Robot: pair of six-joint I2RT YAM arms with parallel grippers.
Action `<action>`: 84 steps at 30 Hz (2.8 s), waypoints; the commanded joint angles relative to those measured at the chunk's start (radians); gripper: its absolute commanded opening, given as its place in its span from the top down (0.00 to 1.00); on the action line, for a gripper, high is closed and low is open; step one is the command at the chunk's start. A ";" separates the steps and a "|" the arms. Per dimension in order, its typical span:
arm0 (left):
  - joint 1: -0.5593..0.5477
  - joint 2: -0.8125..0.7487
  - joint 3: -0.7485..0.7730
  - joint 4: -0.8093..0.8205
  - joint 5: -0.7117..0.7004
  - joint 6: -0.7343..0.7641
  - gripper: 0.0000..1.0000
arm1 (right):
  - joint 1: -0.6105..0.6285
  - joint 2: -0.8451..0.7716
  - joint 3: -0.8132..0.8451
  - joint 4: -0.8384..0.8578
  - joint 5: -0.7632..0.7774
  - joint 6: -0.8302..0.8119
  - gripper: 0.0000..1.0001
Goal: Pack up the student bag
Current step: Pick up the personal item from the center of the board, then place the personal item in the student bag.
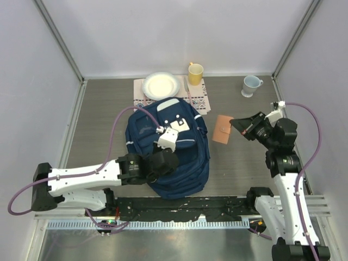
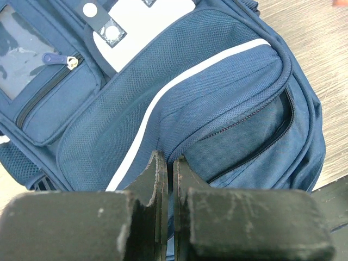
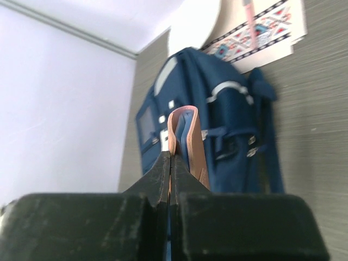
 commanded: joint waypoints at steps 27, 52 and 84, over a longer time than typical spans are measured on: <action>0.050 0.274 0.384 0.187 0.033 -0.015 1.00 | 0.037 -0.221 -0.169 0.008 -0.267 0.338 0.99; 0.050 0.186 0.317 0.167 0.074 -0.041 1.00 | 0.545 0.153 -0.335 0.553 0.426 0.516 0.99; 0.050 0.178 0.257 0.189 0.139 -0.047 1.00 | 0.772 0.069 -0.243 0.169 0.513 0.225 0.60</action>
